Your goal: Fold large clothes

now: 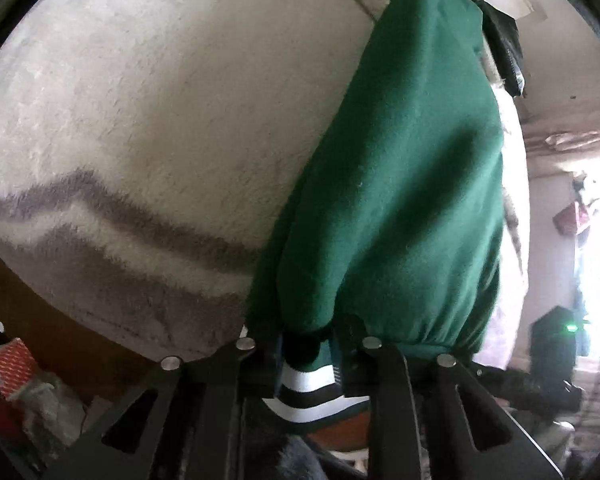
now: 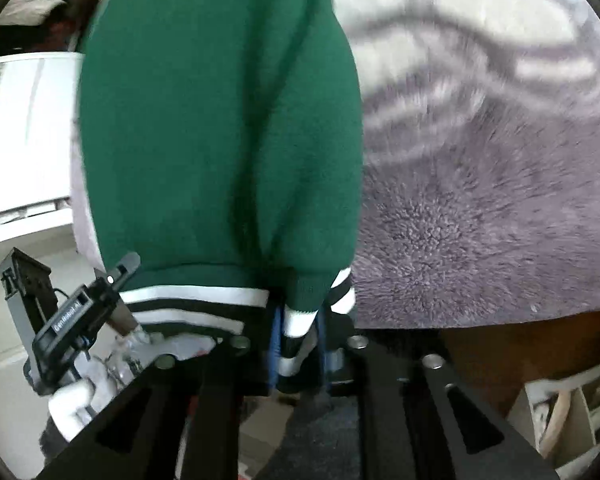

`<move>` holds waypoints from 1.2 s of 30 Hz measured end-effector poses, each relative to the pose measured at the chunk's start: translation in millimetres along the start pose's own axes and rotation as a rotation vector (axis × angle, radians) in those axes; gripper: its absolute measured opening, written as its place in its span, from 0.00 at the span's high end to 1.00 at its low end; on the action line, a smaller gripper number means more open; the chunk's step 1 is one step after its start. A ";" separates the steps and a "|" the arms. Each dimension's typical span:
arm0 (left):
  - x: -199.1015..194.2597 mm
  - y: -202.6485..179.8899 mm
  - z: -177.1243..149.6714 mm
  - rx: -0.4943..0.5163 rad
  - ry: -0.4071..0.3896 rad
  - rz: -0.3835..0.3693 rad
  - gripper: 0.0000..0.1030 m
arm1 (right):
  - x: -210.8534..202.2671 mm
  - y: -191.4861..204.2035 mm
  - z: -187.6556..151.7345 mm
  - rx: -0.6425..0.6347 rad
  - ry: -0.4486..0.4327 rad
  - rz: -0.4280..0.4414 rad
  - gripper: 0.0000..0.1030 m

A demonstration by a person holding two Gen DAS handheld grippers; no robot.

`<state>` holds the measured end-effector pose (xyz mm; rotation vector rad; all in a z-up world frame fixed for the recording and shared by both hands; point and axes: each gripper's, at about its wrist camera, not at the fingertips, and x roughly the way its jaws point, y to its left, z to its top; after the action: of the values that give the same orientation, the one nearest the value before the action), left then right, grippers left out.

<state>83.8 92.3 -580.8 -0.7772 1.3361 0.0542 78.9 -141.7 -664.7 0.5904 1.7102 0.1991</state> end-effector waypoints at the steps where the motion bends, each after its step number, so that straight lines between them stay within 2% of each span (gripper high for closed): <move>1: -6.7 2.2 0.0 0.001 0.007 -0.026 0.79 | -0.2 -4.0 5.5 0.022 0.009 0.009 0.63; 2: -13.3 5.2 -0.5 0.007 0.002 -0.040 0.68 | -4.3 -12.9 10.8 0.071 0.029 0.073 0.60; 3: -18.9 8.2 -0.1 0.014 -0.016 -0.037 0.59 | -10.8 -20.5 13.6 0.101 0.024 0.118 0.49; 4: -20.9 12.2 0.9 0.017 -0.031 -0.029 0.34 | -19.6 -29.0 15.8 0.122 -0.002 0.150 0.41; 5: -19.7 12.6 3.6 0.010 -0.040 -0.028 0.27 | -24.9 -35.7 17.1 0.127 -0.025 0.157 0.33; 7: -12.6 24.1 8.1 -0.020 -0.043 -0.047 0.27 | -23.0 -45.6 21.7 0.135 -0.032 0.194 0.33; 9: 3.1 31.2 13.4 -0.018 -0.014 -0.071 0.27 | -6.9 -54.8 30.9 0.149 -0.001 0.261 0.32; 11: 21.4 21.0 15.5 -0.004 -0.006 -0.089 0.16 | 9.7 -60.8 42.6 0.141 0.016 0.318 0.25; 12: 25.5 17.0 18.6 0.011 -0.005 -0.085 0.14 | 14.0 -61.8 45.6 0.130 0.010 0.344 0.20; 16: 23.4 -1.5 18.2 0.104 -0.032 -0.077 0.14 | 23.3 -59.2 58.1 0.141 -0.015 0.398 0.12; 17: 20.8 -7.8 16.9 0.126 -0.055 -0.086 0.25 | 25.8 -51.5 58.0 0.139 -0.016 0.398 0.12; 18: 19.5 -16.5 15.4 0.153 -0.066 -0.099 0.44 | 25.9 -48.3 59.5 0.134 -0.017 0.403 0.12; 19: 21.5 -23.6 15.4 0.168 -0.063 -0.090 0.56 | 26.0 -44.5 61.2 0.129 -0.021 0.398 0.12; 20: 21.9 -29.9 15.3 0.183 -0.064 -0.056 0.62 | 25.0 -42.0 63.8 0.127 -0.026 0.398 0.15; 22: 17.6 -31.7 17.0 0.178 -0.073 -0.065 0.77 | 30.8 -34.3 58.3 0.111 -0.030 0.369 0.37; 23: 14.2 -29.0 17.4 0.157 -0.076 -0.080 0.82 | 28.9 -35.4 57.8 0.106 -0.032 0.358 0.53; 24: 7.8 -27.7 14.9 0.135 -0.083 -0.109 0.84 | 26.6 -35.0 56.6 0.112 -0.037 0.370 0.61; 26: -6.3 -30.3 8.2 0.124 -0.105 -0.122 0.88 | 18.9 -28.9 50.8 0.128 -0.045 0.388 0.67; 30: -44.0 -44.1 -17.4 0.124 -0.093 -0.109 0.89 | -6.5 -8.9 28.6 0.144 -0.043 0.408 0.71; 32: -63.5 -47.7 -37.5 0.126 -0.057 -0.094 0.89 | -24.7 -1.4 3.3 0.162 -0.026 0.413 0.71; 36: -101.9 -46.9 -69.5 0.030 0.036 -0.100 0.89 | -61.6 -2.0 -65.5 0.210 0.057 0.424 0.72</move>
<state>18.9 59.7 -470.7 -0.8217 1.3277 -0.0587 22.9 -161.2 -597.0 1.1119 1.6547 0.3414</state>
